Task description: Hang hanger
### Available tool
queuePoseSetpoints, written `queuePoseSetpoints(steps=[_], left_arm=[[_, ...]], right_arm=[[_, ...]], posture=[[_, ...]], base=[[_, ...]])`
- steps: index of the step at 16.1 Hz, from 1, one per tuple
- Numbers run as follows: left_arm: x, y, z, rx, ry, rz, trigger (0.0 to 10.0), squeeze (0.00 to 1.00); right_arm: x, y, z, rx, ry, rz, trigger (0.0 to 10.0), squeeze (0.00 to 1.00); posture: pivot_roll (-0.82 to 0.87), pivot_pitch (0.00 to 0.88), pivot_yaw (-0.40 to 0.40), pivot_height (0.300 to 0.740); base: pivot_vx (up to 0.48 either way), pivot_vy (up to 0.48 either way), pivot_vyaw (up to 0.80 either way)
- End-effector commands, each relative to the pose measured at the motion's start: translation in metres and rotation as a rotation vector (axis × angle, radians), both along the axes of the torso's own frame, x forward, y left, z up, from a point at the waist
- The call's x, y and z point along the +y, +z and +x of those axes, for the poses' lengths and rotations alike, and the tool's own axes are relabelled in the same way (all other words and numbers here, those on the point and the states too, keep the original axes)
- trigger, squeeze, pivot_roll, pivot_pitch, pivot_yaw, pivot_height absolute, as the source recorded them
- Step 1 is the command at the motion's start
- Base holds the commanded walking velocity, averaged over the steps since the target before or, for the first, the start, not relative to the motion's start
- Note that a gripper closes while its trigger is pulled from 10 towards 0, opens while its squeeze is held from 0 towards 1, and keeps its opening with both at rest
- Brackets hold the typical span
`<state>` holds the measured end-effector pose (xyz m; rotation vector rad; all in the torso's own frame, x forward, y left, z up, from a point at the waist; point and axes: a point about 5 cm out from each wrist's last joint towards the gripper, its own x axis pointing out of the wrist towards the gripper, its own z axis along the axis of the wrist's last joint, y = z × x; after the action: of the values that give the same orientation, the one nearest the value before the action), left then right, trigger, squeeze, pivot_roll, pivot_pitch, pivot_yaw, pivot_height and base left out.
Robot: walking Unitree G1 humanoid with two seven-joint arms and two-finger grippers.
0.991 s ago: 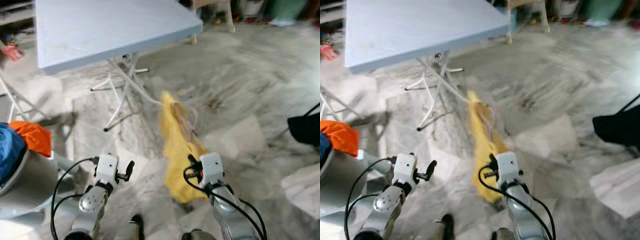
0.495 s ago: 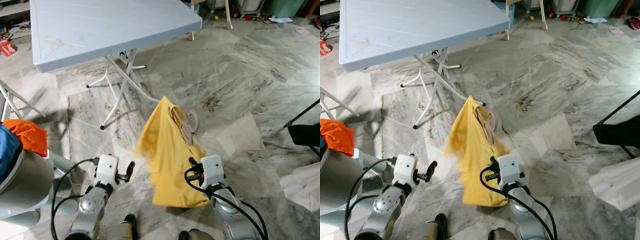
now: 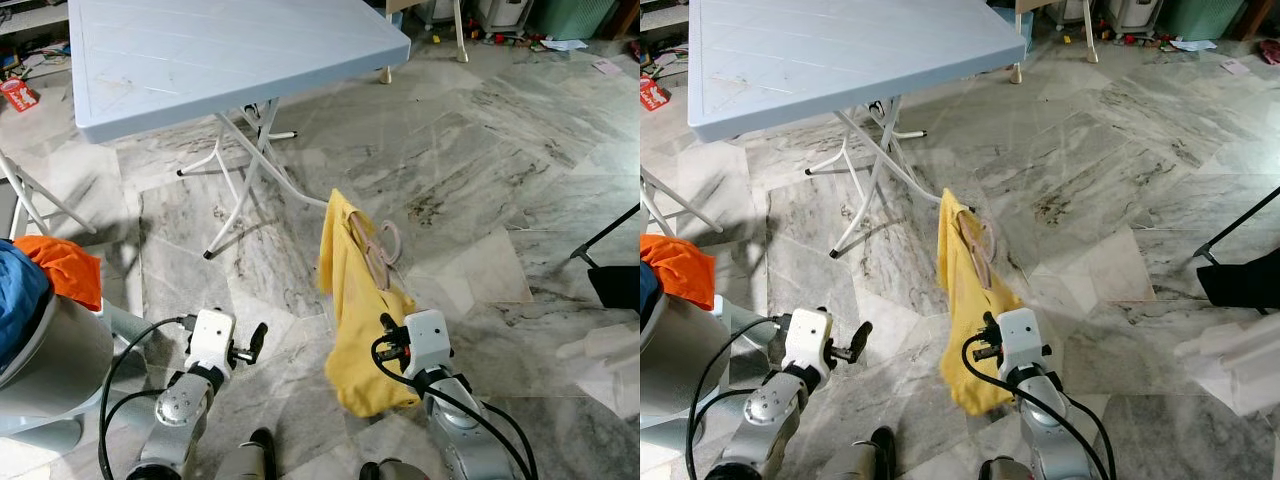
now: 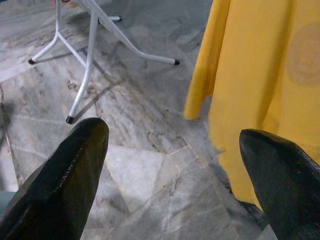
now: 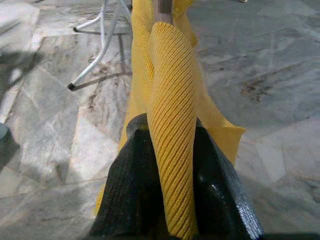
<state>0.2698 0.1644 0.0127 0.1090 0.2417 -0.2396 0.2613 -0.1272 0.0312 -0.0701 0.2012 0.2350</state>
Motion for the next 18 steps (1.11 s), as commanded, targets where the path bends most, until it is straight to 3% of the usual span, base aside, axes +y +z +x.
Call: queuePoseSetpoints(steps=[1, 5, 8, 11, 18], left_arm=[[0.002, -0.001, 0.000, 0.005, -0.003, 0.006, 10.0, 0.00], [-0.007, 0.013, 0.011, -0.041, -0.049, -0.063, 10.0, 0.00], [-0.024, 0.035, 0.027, -0.110, -0.136, -0.161, 10.0, 0.00], [-0.033, 0.052, 0.044, -0.161, -0.151, -0.186, 10.0, 0.00], [-0.035, 0.069, 0.056, -0.230, -0.103, -0.311, 10.0, 0.00]], right_arm=[[-0.002, 0.006, 0.002, -0.046, -0.024, 0.012, 10.0, 0.00], [-0.005, 0.010, 0.002, -0.069, -0.033, 0.016, 10.0, 0.00], [0.004, 0.026, 0.004, -0.098, 0.170, 0.038, 10.0, 0.00], [0.005, 0.038, 0.000, -0.076, 0.339, 0.069, 10.0, 0.00], [0.002, 0.039, -0.016, -0.024, 0.434, 0.048, 10.0, 0.00]], posture=[[-0.04, 0.168, 0.028, 0.740], [-0.04, 0.165, 0.019, 0.740], [-0.05, 0.168, 0.018, 0.740], [-0.07, 0.171, 0.020, 0.740], [-0.10, 0.170, 0.019, 0.740]], base=[[0.000, 0.000, 0.00], [0.000, 0.000, 0.00], [0.000, 0.000, 0.00], [0.000, 0.000, 0.00], [0.000, 0.000, 0.00]])
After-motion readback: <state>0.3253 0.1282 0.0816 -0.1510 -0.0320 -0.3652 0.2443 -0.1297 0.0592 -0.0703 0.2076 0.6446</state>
